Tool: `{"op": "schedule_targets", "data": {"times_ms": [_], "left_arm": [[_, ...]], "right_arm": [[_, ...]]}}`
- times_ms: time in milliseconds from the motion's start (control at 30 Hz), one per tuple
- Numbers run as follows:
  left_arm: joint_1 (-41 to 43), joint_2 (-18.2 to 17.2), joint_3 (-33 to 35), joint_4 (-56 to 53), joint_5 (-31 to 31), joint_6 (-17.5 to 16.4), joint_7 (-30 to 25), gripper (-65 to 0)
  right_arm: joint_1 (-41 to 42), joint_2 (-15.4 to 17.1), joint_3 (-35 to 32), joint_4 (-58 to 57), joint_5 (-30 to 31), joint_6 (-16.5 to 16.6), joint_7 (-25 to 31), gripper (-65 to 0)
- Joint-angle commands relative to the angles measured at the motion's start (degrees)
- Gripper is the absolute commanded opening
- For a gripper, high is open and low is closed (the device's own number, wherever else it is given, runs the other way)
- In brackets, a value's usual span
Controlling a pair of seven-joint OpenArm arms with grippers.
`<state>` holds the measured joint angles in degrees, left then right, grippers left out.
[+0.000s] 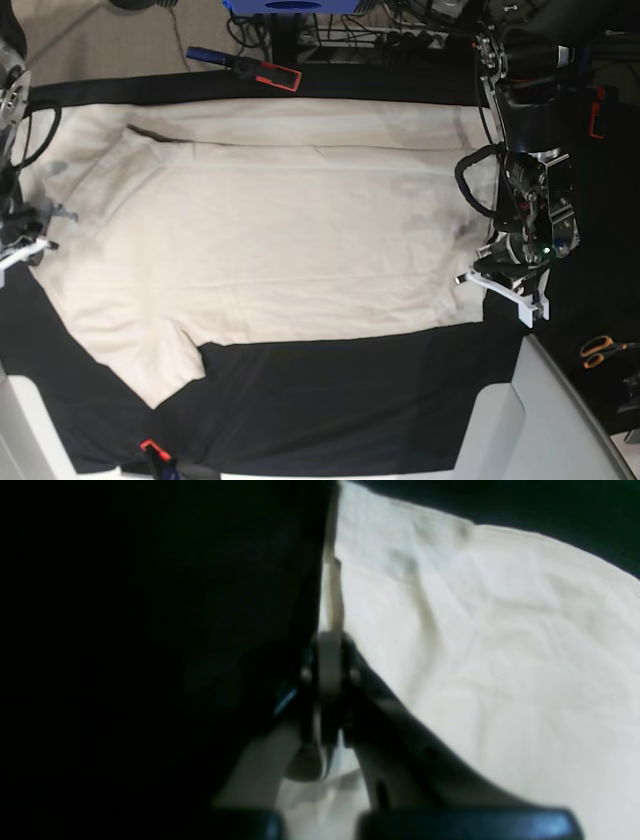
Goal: Fold the T-shirt properly
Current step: 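Move the left gripper along the shirt's side edge and grasp it, then pull the shirt edge with both grippers to flatten the body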
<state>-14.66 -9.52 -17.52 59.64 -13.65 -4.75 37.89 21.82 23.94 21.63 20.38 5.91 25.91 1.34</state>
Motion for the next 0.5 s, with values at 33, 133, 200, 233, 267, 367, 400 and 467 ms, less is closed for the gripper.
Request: {"op": "schedule_targets", "data": {"times_ms": [33, 133, 200, 233, 267, 367, 400, 467], "left_arm": [[0.0, 0.2, 0.0, 4.6, -0.3, -0.2, 0.2, -65.0], [3.0, 0.6, 0.2, 10.6, -0.3, -0.2, 1.7, -65.0], [5.0, 1.4, 0.1, 13.7, -0.2, -0.2, 3.1, -65.0], [5.9, 1.5, 0.0, 15.2, -0.2, -0.2, 3.6, -65.0], [6.7, 1.6, 0.0, 16.6, -0.2, -0.2, 4.1, -65.0], [9.7, 1.7, 0.0, 21.3, -0.2, -0.2, 4.3, -65.0], [10.2, 1.7, 0.0, 22.3, -0.2, -0.2, 4.9, -65.0], [11.0, 1.6, 0.0, 24.3, -0.2, -0.2, 6.2, -65.0]], "right_arm": [[0.6, 0.4, 0.1, 2.6, 0.5, -0.1, 1.2, -65.0], [0.0, 0.1, 0.1, 3.2, 0.5, -0.1, 1.2, -65.0], [-0.1, 0.0, 0.2, 3.2, 0.6, -0.1, 1.2, -65.0], [-0.1, 0.0, 0.4, 3.2, 0.6, -0.1, 1.2, -65.0], [-0.1, 0.0, 0.5, 3.3, 0.6, -0.1, 1.3, -65.0], [-0.2, 0.0, 0.6, 3.3, 0.7, -0.1, 1.5, -65.0], [-0.2, 0.0, 0.6, 3.3, 0.7, -0.1, 1.5, -65.0], [-0.2, 0.0, 0.7, 3.5, 0.7, 0.0, 1.6, -65.0]]}}
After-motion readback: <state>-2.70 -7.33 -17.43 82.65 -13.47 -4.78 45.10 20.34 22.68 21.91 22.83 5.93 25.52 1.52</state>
